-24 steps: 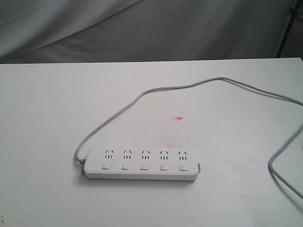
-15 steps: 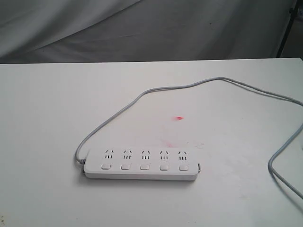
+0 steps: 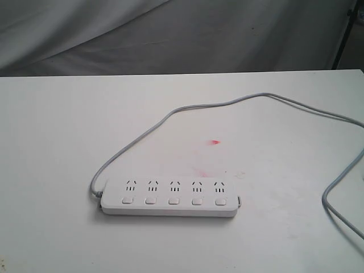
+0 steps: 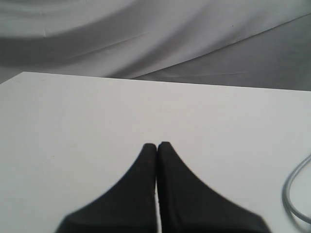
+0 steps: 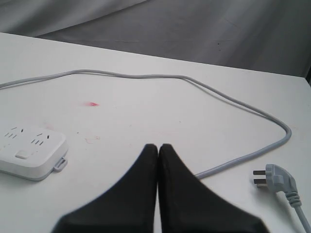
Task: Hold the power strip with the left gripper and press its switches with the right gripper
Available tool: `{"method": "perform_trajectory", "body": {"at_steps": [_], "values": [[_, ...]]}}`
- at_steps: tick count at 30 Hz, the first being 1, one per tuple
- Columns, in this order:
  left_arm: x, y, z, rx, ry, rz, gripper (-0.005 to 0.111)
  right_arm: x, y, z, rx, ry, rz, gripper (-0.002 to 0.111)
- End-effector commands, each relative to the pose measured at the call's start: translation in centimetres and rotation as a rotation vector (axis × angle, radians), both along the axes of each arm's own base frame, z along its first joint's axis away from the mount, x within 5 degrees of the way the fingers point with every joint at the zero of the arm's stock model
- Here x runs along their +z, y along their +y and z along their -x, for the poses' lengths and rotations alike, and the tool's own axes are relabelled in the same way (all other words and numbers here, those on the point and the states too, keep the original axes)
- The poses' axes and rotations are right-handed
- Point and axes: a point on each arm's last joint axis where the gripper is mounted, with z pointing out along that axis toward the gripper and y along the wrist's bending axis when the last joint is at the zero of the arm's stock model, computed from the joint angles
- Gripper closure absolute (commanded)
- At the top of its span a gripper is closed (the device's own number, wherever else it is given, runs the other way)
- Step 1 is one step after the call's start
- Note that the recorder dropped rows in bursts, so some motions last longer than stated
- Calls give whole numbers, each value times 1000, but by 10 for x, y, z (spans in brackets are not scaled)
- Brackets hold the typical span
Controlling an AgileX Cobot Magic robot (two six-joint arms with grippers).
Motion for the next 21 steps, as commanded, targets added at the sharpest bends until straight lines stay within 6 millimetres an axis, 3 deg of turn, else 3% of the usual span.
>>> {"method": "perform_trajectory", "body": {"at_steps": [1,21], "values": [[-1,0,0,3,-7,8,106,0,0,0,-2,-7,-5,108],[-2,0,0,3,6,10,106,0,0,0,-2,-7,-5,108]]}}
